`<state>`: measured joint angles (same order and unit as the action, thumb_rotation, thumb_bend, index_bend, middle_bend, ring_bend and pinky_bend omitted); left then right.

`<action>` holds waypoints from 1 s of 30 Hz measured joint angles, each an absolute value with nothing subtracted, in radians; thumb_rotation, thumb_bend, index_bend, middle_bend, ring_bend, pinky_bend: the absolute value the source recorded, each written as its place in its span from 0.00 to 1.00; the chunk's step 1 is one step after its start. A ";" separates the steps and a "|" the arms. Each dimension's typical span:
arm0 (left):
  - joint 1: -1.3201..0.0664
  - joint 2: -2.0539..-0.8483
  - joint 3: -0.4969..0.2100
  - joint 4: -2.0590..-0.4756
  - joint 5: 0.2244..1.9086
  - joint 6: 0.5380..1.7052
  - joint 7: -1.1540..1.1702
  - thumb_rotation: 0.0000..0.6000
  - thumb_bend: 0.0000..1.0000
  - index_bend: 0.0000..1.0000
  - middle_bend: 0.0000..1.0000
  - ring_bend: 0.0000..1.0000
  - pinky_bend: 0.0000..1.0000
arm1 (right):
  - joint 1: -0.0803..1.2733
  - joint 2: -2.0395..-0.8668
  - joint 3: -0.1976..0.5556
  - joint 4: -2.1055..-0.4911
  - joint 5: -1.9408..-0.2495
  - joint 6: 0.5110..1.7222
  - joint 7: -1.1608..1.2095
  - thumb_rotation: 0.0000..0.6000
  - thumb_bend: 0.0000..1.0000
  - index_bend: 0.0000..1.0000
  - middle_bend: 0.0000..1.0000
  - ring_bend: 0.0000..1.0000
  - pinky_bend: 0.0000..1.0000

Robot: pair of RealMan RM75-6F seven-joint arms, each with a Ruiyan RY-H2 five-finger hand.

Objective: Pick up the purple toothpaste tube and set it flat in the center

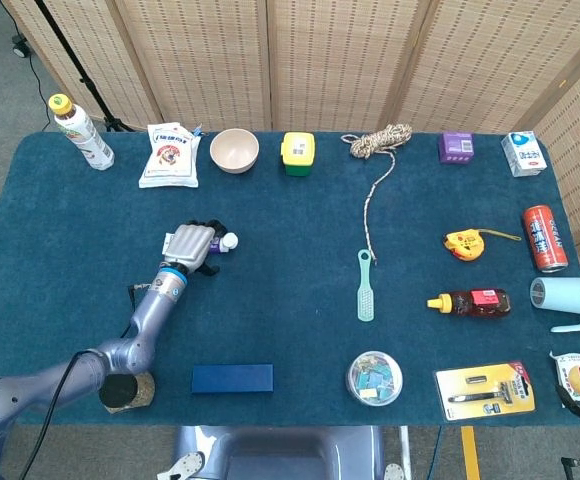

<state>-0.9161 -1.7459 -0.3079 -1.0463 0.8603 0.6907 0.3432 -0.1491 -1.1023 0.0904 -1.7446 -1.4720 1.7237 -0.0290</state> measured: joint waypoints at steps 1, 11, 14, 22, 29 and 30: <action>-0.915 -1.733 -0.306 -1.067 0.853 0.689 0.346 1.00 0.22 0.31 0.25 0.27 0.20 | -0.149 -1.103 0.091 -1.744 -1.472 1.724 -0.028 1.00 0.00 0.16 0.10 0.01 0.01; -0.898 -1.638 -0.255 -1.204 0.824 0.695 0.382 1.00 0.22 0.31 0.27 0.30 0.21 | -0.152 -1.107 0.095 -1.740 -1.475 1.731 -0.020 1.00 0.00 0.16 0.10 0.01 0.01; -0.896 -1.614 -0.238 -1.225 0.808 0.693 0.390 1.00 0.22 0.32 0.27 0.29 0.21 | -0.153 -1.109 0.095 -1.741 -1.476 1.732 -0.021 1.00 0.00 0.16 0.10 0.01 0.01; -0.904 -1.600 -0.206 -1.187 0.840 0.689 0.388 1.00 0.23 0.34 0.27 0.27 0.21 | -0.155 -1.114 0.095 -1.749 -1.481 1.736 -0.034 1.00 0.00 0.16 0.10 0.01 0.01; -0.909 -1.631 -0.175 -1.080 0.986 0.687 0.314 1.00 0.24 0.39 0.28 0.28 0.21 | -0.163 -1.114 0.094 -1.757 -1.481 1.744 -0.043 1.00 0.00 0.16 0.10 0.01 0.01; -0.910 -1.634 -0.171 -1.070 1.002 0.685 0.301 1.00 0.24 0.40 0.28 0.28 0.21 | -0.164 -1.114 0.094 -1.759 -1.482 1.746 -0.044 1.00 0.00 0.16 0.10 0.01 0.01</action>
